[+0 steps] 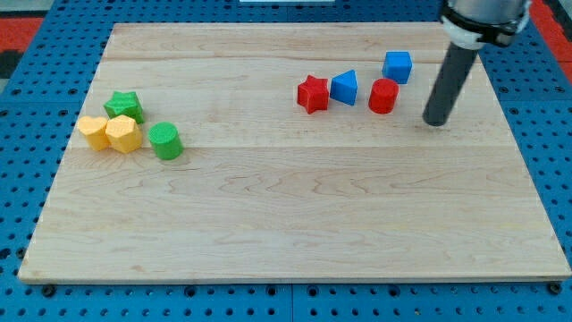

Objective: Move the green star to the top of the yellow hexagon

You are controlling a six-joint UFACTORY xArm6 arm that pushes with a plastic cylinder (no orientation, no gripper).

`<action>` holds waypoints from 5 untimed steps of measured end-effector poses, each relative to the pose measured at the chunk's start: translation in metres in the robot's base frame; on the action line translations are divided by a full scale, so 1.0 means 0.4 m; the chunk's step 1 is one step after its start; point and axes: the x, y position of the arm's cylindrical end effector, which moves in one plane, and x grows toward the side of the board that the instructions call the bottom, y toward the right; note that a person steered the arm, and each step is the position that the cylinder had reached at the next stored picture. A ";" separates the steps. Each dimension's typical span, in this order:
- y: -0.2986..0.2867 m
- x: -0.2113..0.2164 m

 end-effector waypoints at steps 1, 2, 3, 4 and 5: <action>-0.060 -0.052; -0.092 -0.070; -0.060 -0.070; 0.204 -0.128; 0.303 -0.233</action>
